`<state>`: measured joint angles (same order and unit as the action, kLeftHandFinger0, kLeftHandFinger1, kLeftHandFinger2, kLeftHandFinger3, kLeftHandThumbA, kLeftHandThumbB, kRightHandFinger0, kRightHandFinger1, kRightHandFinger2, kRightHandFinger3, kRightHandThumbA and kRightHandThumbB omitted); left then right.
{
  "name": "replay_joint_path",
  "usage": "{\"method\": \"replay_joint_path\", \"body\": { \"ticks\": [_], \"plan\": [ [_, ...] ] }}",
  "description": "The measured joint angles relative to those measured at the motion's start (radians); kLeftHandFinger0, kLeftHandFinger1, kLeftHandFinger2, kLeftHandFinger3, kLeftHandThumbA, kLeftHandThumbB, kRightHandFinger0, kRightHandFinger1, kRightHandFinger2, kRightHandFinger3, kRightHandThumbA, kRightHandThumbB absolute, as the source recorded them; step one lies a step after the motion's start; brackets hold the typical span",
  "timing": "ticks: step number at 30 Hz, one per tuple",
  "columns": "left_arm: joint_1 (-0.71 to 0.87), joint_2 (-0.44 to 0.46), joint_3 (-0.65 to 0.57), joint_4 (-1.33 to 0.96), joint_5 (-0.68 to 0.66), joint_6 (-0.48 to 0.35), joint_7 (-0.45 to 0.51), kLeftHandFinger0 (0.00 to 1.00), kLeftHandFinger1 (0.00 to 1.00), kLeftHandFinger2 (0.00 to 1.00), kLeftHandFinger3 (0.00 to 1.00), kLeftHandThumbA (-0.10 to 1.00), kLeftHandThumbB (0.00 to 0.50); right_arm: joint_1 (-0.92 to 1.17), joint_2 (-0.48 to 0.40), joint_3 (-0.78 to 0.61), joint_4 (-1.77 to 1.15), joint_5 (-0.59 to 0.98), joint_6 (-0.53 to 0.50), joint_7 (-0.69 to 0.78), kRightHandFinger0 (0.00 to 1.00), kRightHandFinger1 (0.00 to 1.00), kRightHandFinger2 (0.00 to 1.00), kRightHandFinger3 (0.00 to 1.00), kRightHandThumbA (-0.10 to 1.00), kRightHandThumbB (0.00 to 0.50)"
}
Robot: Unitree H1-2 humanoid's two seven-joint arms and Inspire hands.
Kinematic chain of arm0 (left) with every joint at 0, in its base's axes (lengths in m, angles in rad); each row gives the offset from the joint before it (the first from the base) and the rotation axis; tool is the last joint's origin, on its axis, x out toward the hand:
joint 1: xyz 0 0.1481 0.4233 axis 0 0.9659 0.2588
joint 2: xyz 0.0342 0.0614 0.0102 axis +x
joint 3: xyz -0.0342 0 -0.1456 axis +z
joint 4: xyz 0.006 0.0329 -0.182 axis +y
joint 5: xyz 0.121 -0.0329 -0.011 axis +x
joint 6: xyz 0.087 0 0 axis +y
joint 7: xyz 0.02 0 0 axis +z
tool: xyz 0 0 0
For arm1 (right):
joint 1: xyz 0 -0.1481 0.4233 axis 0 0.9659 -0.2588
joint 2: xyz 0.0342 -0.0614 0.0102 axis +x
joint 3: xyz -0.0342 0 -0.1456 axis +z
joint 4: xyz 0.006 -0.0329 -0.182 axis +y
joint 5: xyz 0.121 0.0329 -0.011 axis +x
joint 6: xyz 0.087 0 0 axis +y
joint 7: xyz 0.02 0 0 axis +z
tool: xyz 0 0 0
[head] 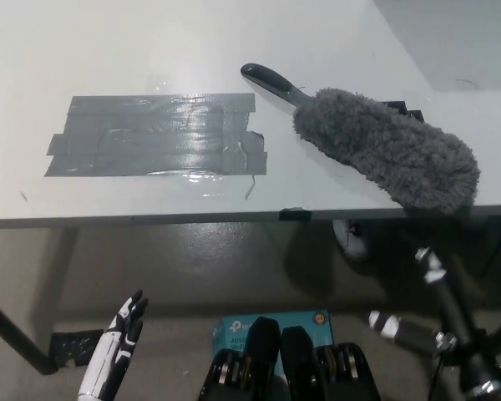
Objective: A grey duster is kept infront of the robot in the middle of the table and the robot extends its right arm to grab the duster, picks it up and hands it to a person
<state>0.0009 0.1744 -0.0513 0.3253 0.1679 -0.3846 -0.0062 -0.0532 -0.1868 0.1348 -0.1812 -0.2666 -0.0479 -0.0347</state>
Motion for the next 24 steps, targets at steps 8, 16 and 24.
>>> {"method": "replay_joint_path", "body": {
  "ticks": [8, 16, 24],
  "plan": [
    [-0.017, 0.000, 0.000, -0.001, 0.005, -0.007, 0.000, 1.00, 1.00, 1.00, 1.00, 1.00, 0.317, -0.275, -0.053, -0.060, -0.142, -0.038, 0.150, 0.041, 1.00, 1.00, 1.00, 1.00, 1.00, 0.358],
    [-0.022, 0.001, 0.000, -0.001, 0.009, -0.009, 0.000, 1.00, 1.00, 1.00, 1.00, 1.00, 0.311, -0.548, -0.118, -0.004, 0.124, -0.115, 0.288, 0.106, 1.00, 1.00, 1.00, 1.00, 1.00, 0.443],
    [-0.024, 0.002, 0.000, -0.001, 0.012, -0.011, 0.000, 1.00, 1.00, 1.00, 1.00, 1.00, 0.306, -0.750, -0.130, 0.096, 0.465, -0.161, 0.368, 0.174, 1.00, 1.00, 1.00, 1.00, 1.00, 0.497]
  ]
}}
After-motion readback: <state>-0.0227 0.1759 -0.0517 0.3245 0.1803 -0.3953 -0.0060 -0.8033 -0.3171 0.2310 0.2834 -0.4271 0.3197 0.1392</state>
